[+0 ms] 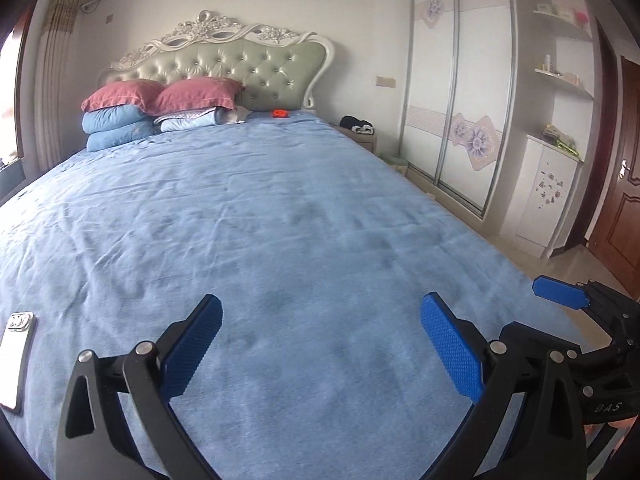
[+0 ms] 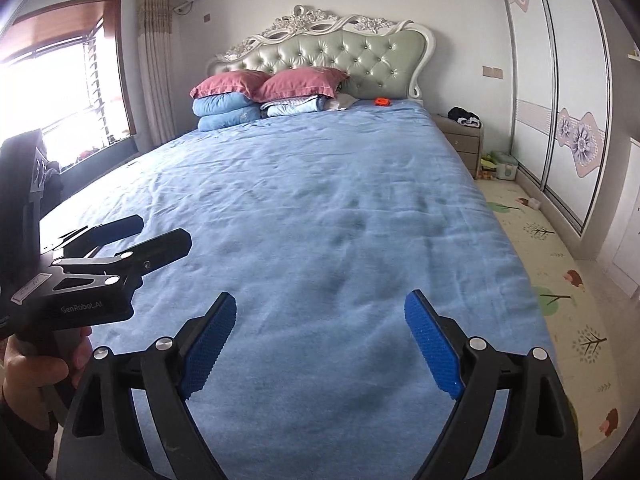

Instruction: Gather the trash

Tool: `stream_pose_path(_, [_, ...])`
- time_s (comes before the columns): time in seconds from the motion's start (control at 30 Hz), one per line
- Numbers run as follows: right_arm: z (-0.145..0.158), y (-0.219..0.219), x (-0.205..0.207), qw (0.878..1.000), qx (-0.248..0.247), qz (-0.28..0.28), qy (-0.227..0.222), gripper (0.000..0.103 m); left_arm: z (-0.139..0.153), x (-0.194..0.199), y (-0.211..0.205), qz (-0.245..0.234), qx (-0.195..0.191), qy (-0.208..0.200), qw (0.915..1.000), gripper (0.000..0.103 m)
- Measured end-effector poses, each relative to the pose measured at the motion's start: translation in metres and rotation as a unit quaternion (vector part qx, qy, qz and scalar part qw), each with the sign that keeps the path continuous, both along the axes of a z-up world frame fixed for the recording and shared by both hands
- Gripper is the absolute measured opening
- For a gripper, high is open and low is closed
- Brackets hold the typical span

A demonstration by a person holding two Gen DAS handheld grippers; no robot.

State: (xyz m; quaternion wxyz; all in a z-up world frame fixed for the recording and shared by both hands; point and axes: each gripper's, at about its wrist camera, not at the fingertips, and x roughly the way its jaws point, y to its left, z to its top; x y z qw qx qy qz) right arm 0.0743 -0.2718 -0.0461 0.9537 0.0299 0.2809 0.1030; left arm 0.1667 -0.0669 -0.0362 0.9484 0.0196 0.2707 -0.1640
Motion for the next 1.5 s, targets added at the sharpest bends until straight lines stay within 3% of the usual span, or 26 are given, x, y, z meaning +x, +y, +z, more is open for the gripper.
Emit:
stream_pose_path(0.3, [0.003, 0.024, 0.007, 1.000, 0.015, 0.002, -0.019, 0.090, 0.010, 0.003, 0.040, 0.061, -0.005, -0.027, 0.9978, 0.099])
stream_pose_path(0.53, [0.009, 0.032, 0.007, 0.999, 0.025, -0.015, -0.036, 0.095, 0.021, -0.010, 0.048, 0.077, -0.003, -0.062, 0.9951, 0.099])
stream_pose_path(0.83, [0.016, 0.040, 0.003, 0.998, 0.012, -0.022, -0.060, 0.095, 0.030, -0.022, 0.047, 0.069, -0.004, -0.079, 0.9944, 0.099])
stream_pose_path(1.5, [0.016, 0.043, 0.005, 0.998, 0.003, -0.030, -0.061, 0.095, 0.032, -0.024, 0.051, 0.071, -0.022, -0.083, 0.9938, 0.099])
